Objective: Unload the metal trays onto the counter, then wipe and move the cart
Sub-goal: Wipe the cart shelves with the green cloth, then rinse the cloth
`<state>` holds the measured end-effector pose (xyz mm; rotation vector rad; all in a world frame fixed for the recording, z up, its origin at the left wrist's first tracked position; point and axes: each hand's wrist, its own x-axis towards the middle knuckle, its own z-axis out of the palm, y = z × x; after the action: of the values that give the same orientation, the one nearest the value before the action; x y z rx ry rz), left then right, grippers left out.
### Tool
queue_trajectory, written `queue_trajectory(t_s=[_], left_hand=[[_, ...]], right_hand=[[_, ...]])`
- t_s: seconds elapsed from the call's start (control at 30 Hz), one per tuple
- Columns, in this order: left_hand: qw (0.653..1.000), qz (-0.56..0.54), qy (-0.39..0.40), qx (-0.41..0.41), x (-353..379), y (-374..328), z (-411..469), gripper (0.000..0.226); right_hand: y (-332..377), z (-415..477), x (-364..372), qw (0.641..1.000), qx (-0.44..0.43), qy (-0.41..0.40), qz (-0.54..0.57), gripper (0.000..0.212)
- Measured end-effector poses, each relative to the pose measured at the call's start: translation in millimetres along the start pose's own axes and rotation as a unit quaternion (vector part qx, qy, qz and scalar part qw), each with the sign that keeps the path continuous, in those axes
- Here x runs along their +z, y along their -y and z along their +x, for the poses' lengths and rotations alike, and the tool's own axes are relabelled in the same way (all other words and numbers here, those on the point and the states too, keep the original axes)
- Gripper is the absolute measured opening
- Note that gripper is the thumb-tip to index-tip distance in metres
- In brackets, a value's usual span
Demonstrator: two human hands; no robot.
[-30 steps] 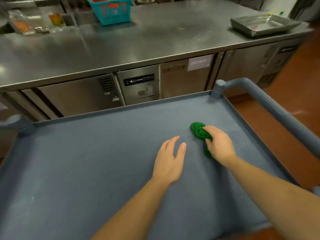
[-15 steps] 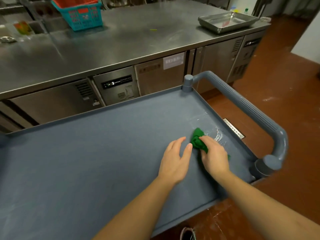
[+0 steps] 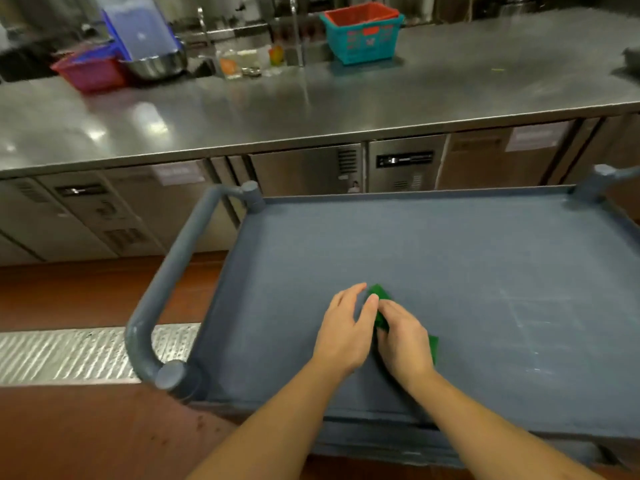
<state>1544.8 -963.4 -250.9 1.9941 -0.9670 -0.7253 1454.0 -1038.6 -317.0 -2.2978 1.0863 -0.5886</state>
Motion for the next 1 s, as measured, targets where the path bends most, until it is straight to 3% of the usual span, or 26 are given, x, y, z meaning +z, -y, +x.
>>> queue_trajectory(t_s=[0.23, 0.33, 0.43, 0.53, 0.73, 1.0], left_hand=[[0.99, -0.006, -0.13, -0.057, -109.9, 67.4, -48.9, 0.044], [0.983, -0.008, -0.167, -0.072, -127.1, 82.8, -59.6, 0.046], [0.981, -0.006, -0.178, -0.082, -125.0, 83.7, -60.9, 0.048], [0.982, -0.026, -0.17, -0.074, -106.0, 70.6, -54.9, 0.046], [0.996, -0.021, -0.085, -0.034, -27.8, 21.7, -31.0, 0.045], [0.995, -0.014, 0.074, 0.065, 129.6, -81.3, -1.4, 0.044]], right_hand=[[128.0, -4.2, 86.8, 0.989, -0.1, 0.106, 0.006, 0.019], [166.5, -28.0, 103.1, 0.97, -0.171, 0.173, -0.001, 0.026], [169.3, -37.7, 107.3, 0.939, -0.275, 0.174, -0.109, 0.043], [149.1, -29.7, 88.1, 0.944, -0.221, 0.227, -0.088, 0.036], [63.4, -19.7, 27.2, 0.967, -0.136, 0.197, -0.09, 0.034], [-79.9, -30.8, -105.2, 0.987, 0.039, 0.12, -0.096, 0.028]])
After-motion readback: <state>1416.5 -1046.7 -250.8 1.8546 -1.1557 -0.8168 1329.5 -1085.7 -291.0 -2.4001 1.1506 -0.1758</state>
